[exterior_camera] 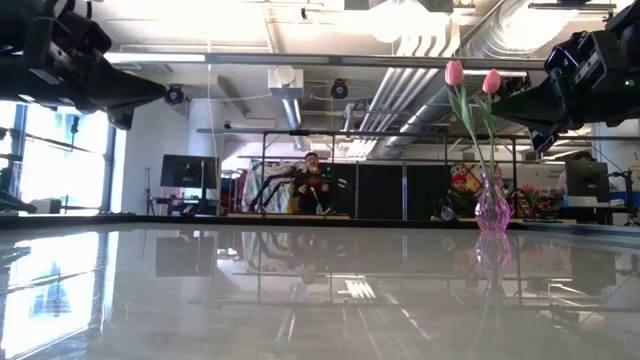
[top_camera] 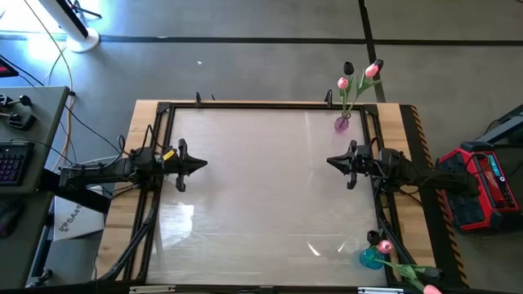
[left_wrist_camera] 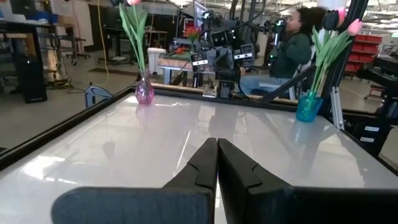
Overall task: Sort flowers into vase by color
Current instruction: Return to Home Position
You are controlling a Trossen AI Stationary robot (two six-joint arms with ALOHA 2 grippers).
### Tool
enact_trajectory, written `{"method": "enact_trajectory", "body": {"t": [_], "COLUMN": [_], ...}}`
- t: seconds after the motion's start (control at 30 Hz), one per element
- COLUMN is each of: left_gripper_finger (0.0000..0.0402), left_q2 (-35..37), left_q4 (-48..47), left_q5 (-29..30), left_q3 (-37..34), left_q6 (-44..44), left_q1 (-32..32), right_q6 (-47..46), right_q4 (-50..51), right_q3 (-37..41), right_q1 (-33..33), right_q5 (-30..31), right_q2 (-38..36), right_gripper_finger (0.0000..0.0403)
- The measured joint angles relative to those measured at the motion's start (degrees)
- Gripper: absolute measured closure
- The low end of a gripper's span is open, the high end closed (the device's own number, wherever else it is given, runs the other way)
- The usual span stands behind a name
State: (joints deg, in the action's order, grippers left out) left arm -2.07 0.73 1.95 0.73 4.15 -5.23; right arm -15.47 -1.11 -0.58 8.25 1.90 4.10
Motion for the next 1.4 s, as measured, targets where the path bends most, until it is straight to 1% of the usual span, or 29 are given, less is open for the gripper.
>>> {"method": "enact_trajectory", "body": {"t": [0.2, 1.4], "left_gripper_finger": [0.0402, 0.0401], "left_q2": [0.0, 0.0], "left_q4": [0.0, 0.0], "left_q5": [0.0, 0.0], "left_q3": [0.0, 0.0], "left_q6": [3.2, 3.2], "left_q1": [0.0, 0.0], "right_q6": [0.4, 0.5], "right_q4": [0.0, 0.0], "right_q3": [0.0, 0.0], "right_q1": [0.0, 0.0], "right_q5": [-0.1, 0.0], "right_q2": [0.0, 0.0], "right_gripper_finger": [0.0403, 0.0403]}}
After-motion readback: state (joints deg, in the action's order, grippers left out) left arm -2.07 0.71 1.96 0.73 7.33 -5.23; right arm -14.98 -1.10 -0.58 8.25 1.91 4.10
